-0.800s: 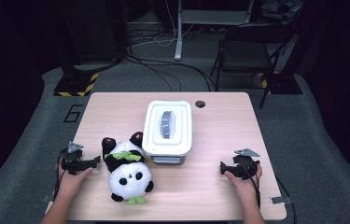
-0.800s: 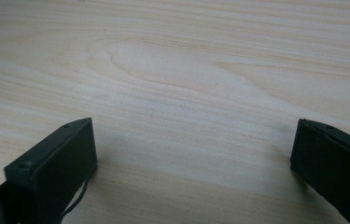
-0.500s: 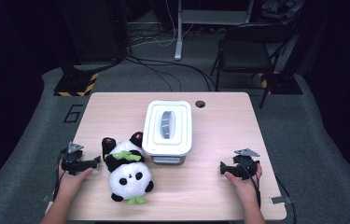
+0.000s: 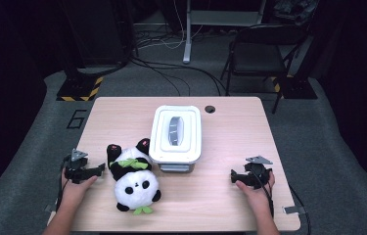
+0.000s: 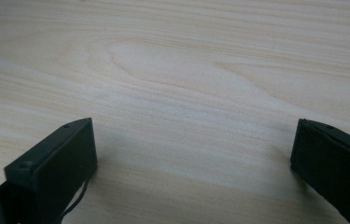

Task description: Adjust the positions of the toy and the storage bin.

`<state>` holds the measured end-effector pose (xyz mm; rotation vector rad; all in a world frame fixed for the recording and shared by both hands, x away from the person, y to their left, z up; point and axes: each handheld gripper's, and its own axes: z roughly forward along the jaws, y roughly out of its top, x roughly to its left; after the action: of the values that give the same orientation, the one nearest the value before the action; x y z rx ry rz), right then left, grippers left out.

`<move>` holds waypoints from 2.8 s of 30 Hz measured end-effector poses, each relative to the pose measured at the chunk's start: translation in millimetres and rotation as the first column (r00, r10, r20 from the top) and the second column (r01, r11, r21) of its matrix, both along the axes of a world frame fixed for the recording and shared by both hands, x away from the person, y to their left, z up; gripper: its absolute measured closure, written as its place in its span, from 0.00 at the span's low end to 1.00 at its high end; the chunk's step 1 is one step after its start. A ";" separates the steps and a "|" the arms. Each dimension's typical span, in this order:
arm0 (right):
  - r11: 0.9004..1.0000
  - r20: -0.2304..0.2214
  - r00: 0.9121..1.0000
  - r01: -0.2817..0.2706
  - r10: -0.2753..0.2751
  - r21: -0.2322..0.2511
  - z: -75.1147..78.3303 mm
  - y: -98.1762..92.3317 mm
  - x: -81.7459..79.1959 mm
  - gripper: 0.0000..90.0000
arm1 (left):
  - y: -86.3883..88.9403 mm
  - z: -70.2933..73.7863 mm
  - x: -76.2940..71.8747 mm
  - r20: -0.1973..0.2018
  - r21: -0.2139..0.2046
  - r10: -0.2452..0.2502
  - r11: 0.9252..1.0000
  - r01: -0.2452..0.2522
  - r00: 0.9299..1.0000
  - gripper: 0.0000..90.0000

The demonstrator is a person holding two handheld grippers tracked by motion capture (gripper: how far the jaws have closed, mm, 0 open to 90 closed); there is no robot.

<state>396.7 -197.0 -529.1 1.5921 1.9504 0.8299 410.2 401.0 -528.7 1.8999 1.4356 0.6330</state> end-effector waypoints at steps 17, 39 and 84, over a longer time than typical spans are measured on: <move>1.000 0.000 1.000 -0.003 0.003 -0.001 0.0 0.1 -0.4 0.00 | 0.8 19.1 -11.9 0.010 -0.062 0.000 0.998 0.001 1.000 0.40; 1.000 0.000 1.000 -0.005 0.005 0.000 0.1 -0.1 -0.3 0.00 | -13.7 68.7 -36.7 0.111 -0.061 -0.160 0.984 0.168 0.981 0.50; 1.000 0.004 1.000 -0.018 0.018 -0.001 -0.3 -0.2 0.8 0.00 | -97.3 116.3 -18.8 0.119 -0.071 -0.420 0.900 0.429 0.900 0.52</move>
<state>397.5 -197.1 -529.4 1.5729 1.9647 0.8393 391.3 303.6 -412.3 1.9873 0.9229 0.4315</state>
